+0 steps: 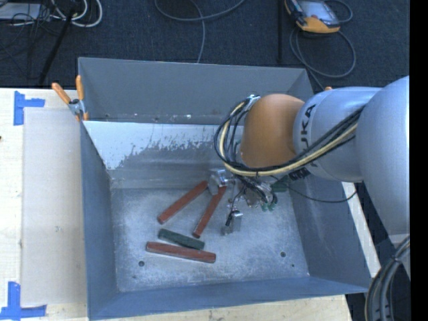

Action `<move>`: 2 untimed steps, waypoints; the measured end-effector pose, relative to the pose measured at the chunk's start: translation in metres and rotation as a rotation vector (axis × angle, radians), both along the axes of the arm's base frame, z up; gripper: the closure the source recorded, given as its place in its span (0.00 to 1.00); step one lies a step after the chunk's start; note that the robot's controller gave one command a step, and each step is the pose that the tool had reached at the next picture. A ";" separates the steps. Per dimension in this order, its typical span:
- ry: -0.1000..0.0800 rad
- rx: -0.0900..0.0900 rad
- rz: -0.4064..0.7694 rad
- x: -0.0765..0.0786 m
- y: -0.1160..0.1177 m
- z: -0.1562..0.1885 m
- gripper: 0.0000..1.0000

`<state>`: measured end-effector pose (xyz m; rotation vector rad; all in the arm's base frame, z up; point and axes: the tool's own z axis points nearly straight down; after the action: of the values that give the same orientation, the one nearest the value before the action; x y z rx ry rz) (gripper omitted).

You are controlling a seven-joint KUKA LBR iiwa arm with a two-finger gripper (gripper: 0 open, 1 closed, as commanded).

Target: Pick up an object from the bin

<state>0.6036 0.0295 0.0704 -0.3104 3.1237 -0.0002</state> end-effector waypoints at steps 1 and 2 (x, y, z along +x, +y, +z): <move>-0.004 0.000 0.000 0.002 0.000 0.002 1.00; -0.001 0.000 -0.151 0.002 0.001 0.002 1.00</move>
Offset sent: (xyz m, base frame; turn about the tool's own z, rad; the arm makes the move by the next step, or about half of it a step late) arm 0.0000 0.0000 0.0000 0.0000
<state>0.6051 0.0310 0.0722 -0.0732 3.1375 -0.0005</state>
